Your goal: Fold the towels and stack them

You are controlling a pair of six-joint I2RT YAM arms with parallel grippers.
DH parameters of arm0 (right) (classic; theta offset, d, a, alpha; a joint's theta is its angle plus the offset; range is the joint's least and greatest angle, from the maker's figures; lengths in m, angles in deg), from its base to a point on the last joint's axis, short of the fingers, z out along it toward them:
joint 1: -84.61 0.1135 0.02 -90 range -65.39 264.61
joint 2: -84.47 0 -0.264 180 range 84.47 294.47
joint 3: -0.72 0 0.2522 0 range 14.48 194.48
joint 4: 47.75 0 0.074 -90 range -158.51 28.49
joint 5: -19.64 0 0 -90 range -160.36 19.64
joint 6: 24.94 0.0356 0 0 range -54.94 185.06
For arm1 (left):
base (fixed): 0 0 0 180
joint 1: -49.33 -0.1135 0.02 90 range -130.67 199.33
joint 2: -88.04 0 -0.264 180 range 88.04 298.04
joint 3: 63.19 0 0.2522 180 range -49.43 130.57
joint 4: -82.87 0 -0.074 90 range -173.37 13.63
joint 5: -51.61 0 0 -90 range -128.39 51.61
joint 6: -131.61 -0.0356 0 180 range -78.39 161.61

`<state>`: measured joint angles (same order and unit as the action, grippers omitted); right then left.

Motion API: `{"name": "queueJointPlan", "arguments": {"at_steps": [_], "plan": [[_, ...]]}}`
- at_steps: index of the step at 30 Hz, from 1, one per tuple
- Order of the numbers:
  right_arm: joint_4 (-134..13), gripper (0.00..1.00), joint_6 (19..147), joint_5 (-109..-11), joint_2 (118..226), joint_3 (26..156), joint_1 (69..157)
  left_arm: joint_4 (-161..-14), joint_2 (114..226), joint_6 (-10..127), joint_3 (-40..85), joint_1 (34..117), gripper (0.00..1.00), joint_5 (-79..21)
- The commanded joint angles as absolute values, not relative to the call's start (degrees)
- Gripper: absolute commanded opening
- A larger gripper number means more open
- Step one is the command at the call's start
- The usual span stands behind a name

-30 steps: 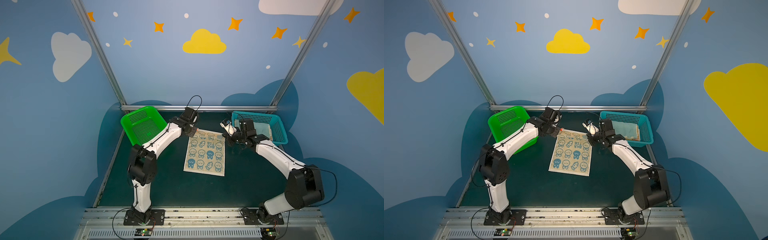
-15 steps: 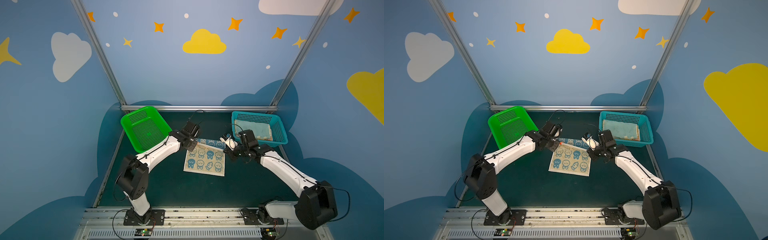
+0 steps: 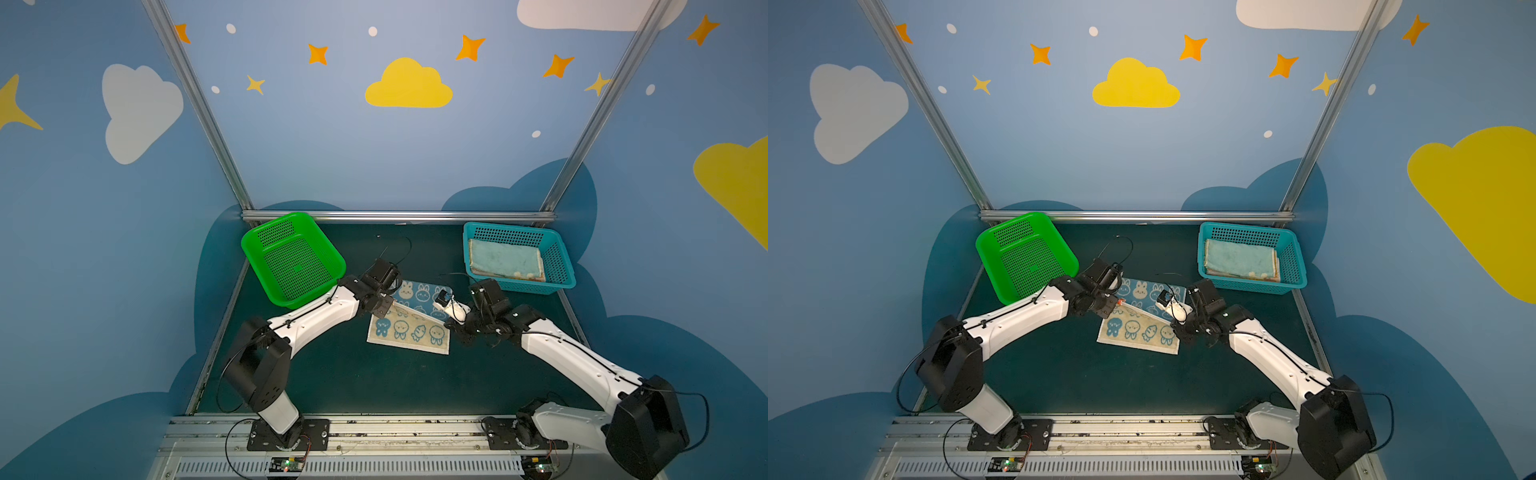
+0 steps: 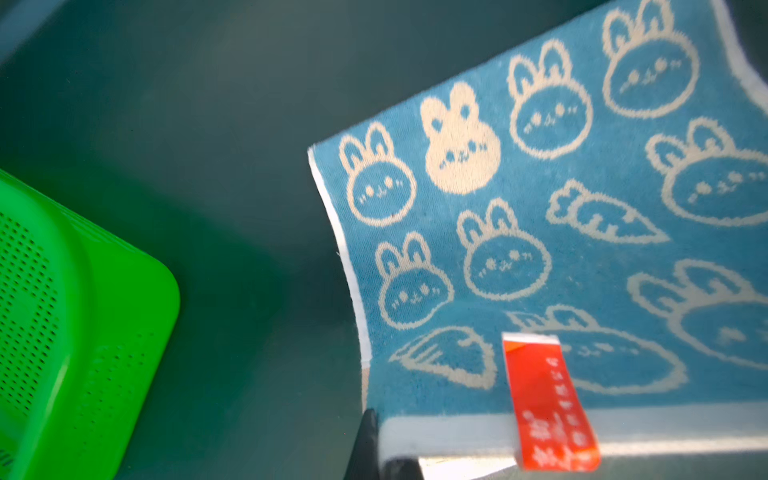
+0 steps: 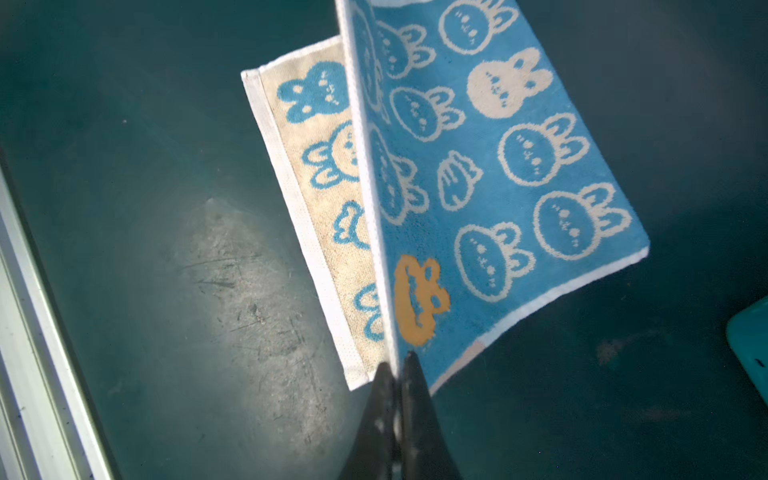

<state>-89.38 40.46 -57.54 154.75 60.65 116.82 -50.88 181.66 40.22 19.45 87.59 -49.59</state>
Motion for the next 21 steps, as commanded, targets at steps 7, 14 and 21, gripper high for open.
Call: {"name": "queueJointPlan", "arguments": {"at_steps": [7, 14, 21], "plan": [[-94.37, 0.0, 38.93, -60.34, 161.61, 59.49, 119.68, -52.52, 180.4, 44.84, 13.25, 87.82, 0.04, -51.53], [-95.1, 0.02, 37.9, -61.08, 164.8, 59.55, 121.94, -52.74, 180.01, 46.81, 11.64, 88.35, 0.28, -49.04], [-97.78, 0.22, 37.89, -61.74, 167.67, 61.37, 124.91, -53.53, 175.27, 50.71, 7.76, 88.88, 0.6, -45.4]]}}
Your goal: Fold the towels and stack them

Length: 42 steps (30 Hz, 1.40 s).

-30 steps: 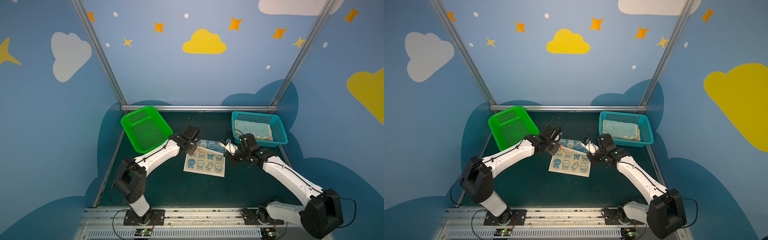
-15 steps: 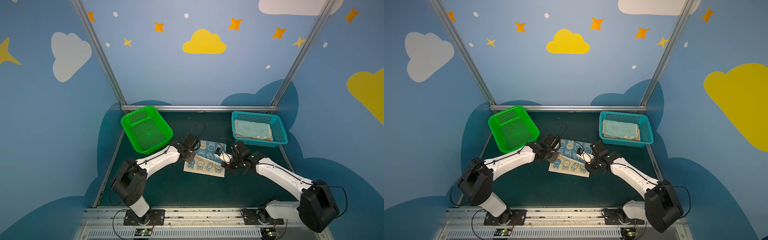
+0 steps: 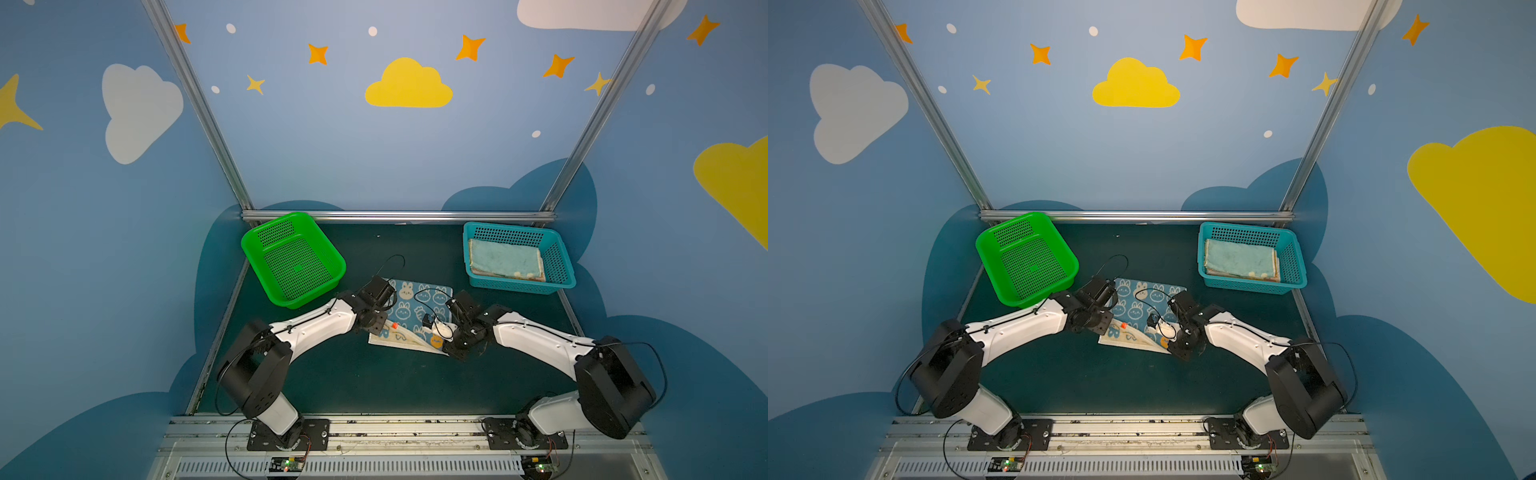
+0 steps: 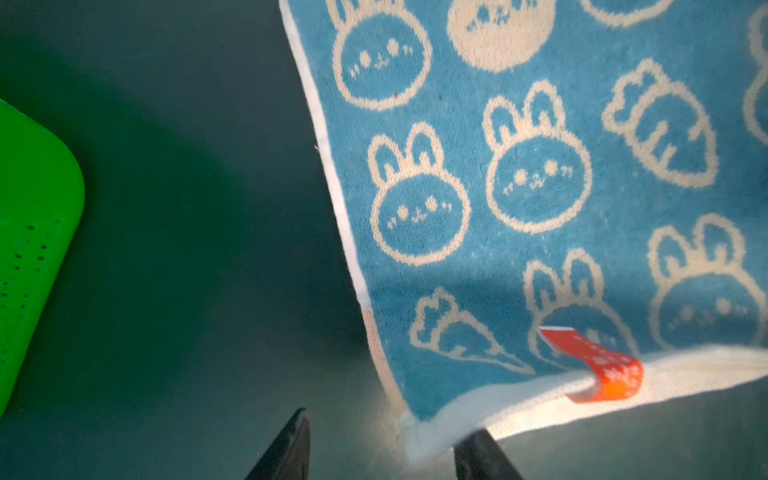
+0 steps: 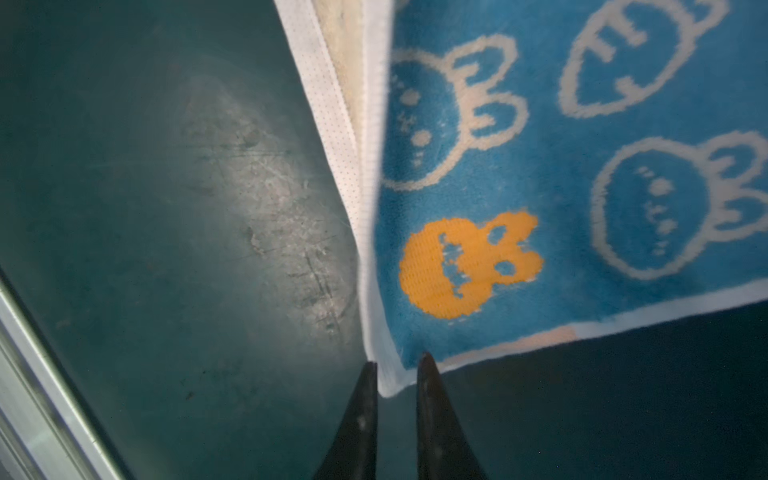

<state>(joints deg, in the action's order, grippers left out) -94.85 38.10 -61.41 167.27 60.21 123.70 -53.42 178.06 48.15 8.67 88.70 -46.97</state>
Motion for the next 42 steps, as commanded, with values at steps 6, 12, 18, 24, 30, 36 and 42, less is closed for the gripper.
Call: {"name": "queueJointPlan", "arguments": {"at_steps": [6, 12, 18, 24, 30, 36, 42], "plan": [[-97.91, 0.26, 39.23, -64.85, 165.98, 61.54, 126.37, -52.5, 170.33, 53.53, 6.69, 88.87, 0.66, -47.72], [-97.32, 0.27, 46.81, -76.58, 162.01, 64.68, 125.99, -56.14, 166.0, 54.89, 4.62, 87.82, 0.79, -49.94], [-99.37, 0.28, 60.26, -74.23, 163.11, 74.14, 120.04, -57.68, 173.92, 52.22, 11.71, 83.1, 0.87, -46.07], [-99.3, 0.29, 62.9, -74.09, 168.79, 80.98, 118.29, -58.99, 186.25, 49.38, 23.11, 78.13, 0.87, -42.27], [-100.32, 0.29, 67.31, -70.35, 172.92, 85.03, 115.44, -57.16, 199.56, 48.86, 35.77, 74.94, 0.83, -37.44], [-98.68, 0.29, 68.03, -70.71, 173.74, 84.79, 114.75, -52.26, 212.16, 48.9, 48.55, 74.52, 0.73, -36.62], [-99.78, 0.29, 68.73, -72.81, 175.46, 85.81, 114.49, -47.6, 219.16, 50.37, 56.07, 74.55, 0.61, -37.57]]}}
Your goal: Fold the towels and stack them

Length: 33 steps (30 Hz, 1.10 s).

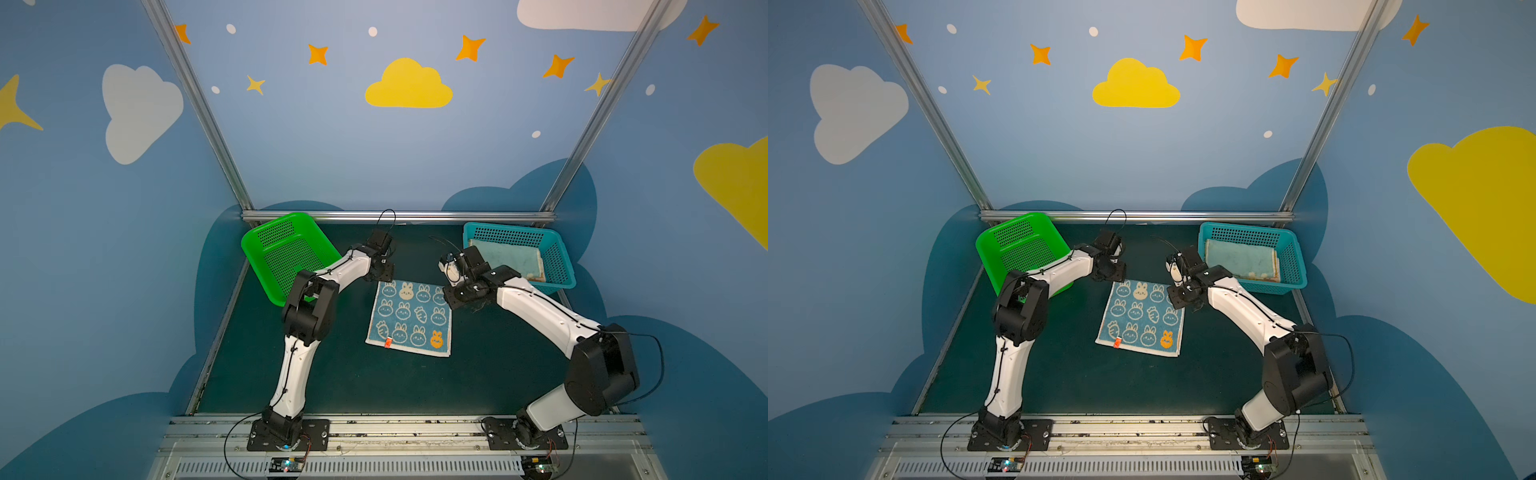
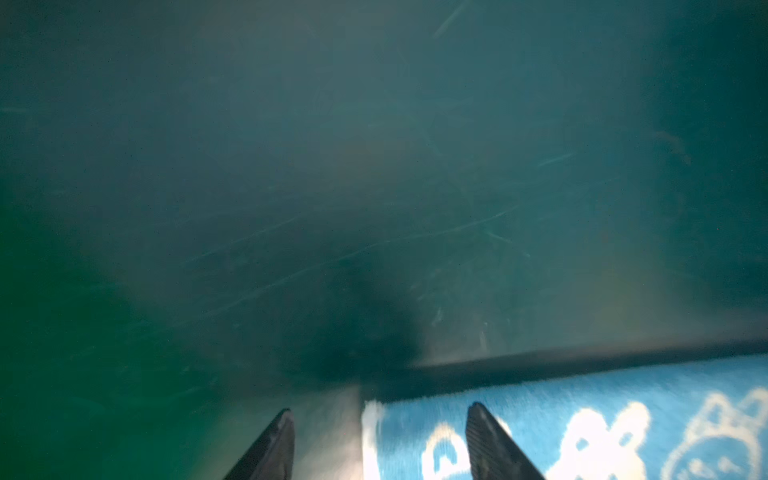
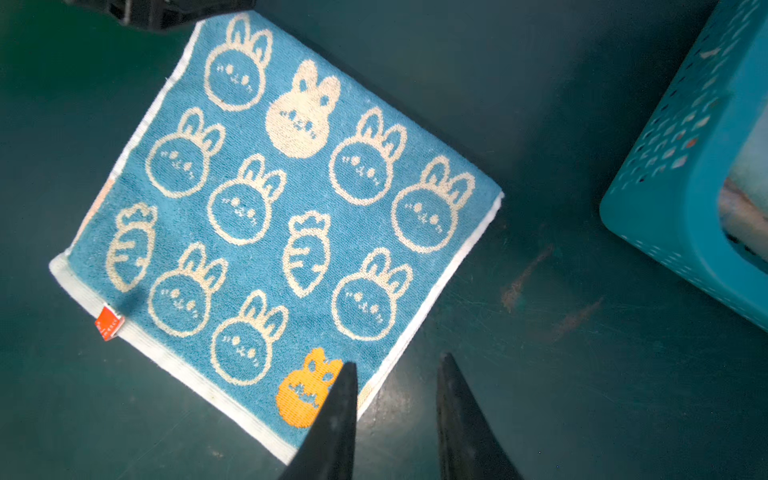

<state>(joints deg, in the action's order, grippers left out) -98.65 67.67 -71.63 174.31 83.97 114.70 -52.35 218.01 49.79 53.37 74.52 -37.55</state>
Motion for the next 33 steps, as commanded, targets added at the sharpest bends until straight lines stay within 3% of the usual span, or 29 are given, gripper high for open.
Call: {"name": "queueJointPlan", "arguments": {"at_steps": [1, 7, 15, 18, 33], "plan": [[-99.99, 0.29, 68.73, -73.12, 175.88, 86.05, 114.49, -47.07, 219.56, 50.63, 56.45, 74.63, 0.6, -37.79], [-100.32, 0.29, 68.34, -73.53, 178.93, 88.42, 114.25, -46.19, 219.06, 51.76, 55.17, 75.08, 0.52, -40.57], [-101.7, 0.29, 63.88, -73.95, 185.02, 95.13, 113.35, -46.48, 218.91, 52.84, 53.24, 75.18, 0.12, -41.73], [-102.88, 0.29, 60.76, -73.76, 188.03, 98.25, 113.07, -46.56, 218.19, 53.32, 51.93, 75.17, 0.04, -42.41], [-107.14, 0.3, 37.0, -70.65, 203.66, 113.85, 111.87, -49.53, 209.32, 53.15, 39.86, 75.22, 0.04, -47.88]]}}
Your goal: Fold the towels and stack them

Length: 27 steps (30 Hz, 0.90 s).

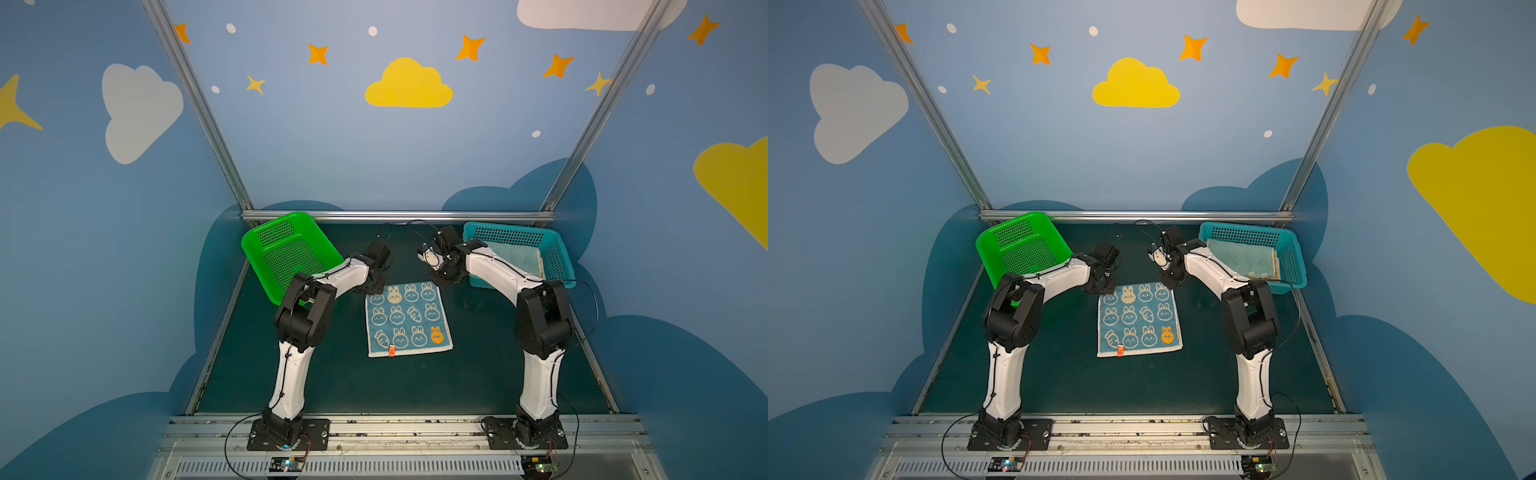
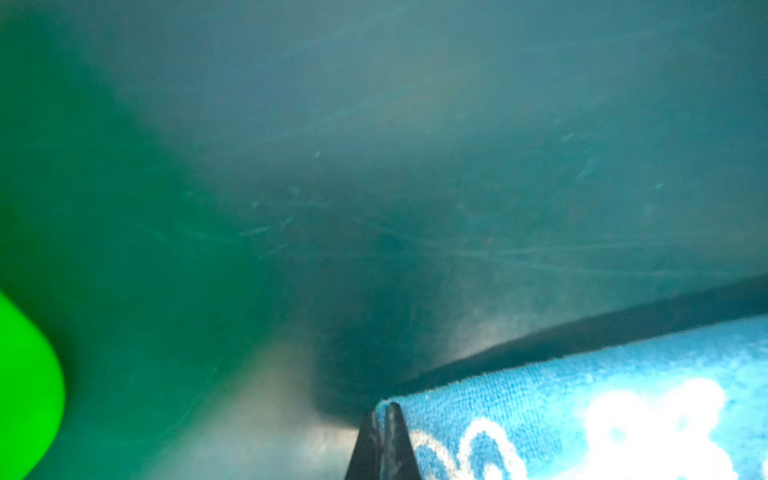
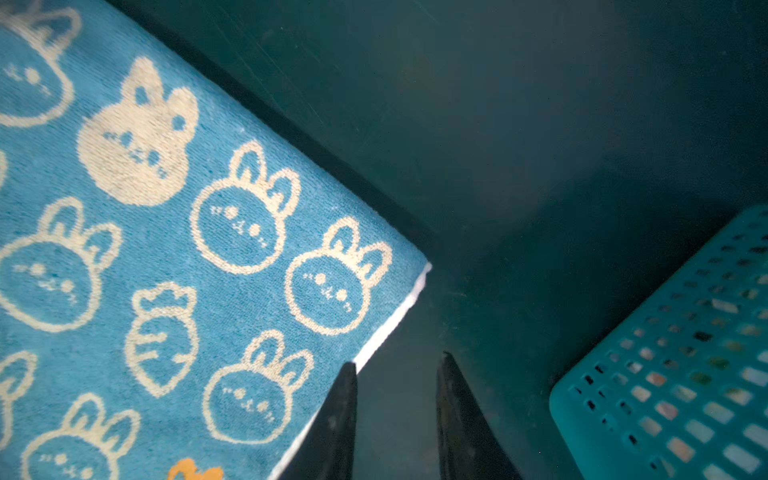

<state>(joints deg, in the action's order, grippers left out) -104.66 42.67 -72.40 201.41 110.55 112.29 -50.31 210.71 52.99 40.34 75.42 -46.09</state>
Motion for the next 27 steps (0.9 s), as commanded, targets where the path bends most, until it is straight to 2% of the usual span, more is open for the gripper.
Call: {"name": "queueJointPlan", "arguments": {"at_steps": [1, 11, 27], "plan": [[-107.87, 0.3, 36.07, -70.25, 205.13, 115.42, 111.65, -49.51, 209.28, 53.18, 39.85, 75.17, 0.04, -47.96], [-112.28, 0.31, 30.52, -64.03, 213.0, 122.62, 109.36, -50.93, 208.55, 53.56, 38.55, 75.08, 0.04, -46.48], [-116.52, 0.29, 30.01, -63.14, 221.44, 129.93, 108.34, -50.99, 208.58, 54.1, 39.08, 74.87, 0.04, -45.33]]}}
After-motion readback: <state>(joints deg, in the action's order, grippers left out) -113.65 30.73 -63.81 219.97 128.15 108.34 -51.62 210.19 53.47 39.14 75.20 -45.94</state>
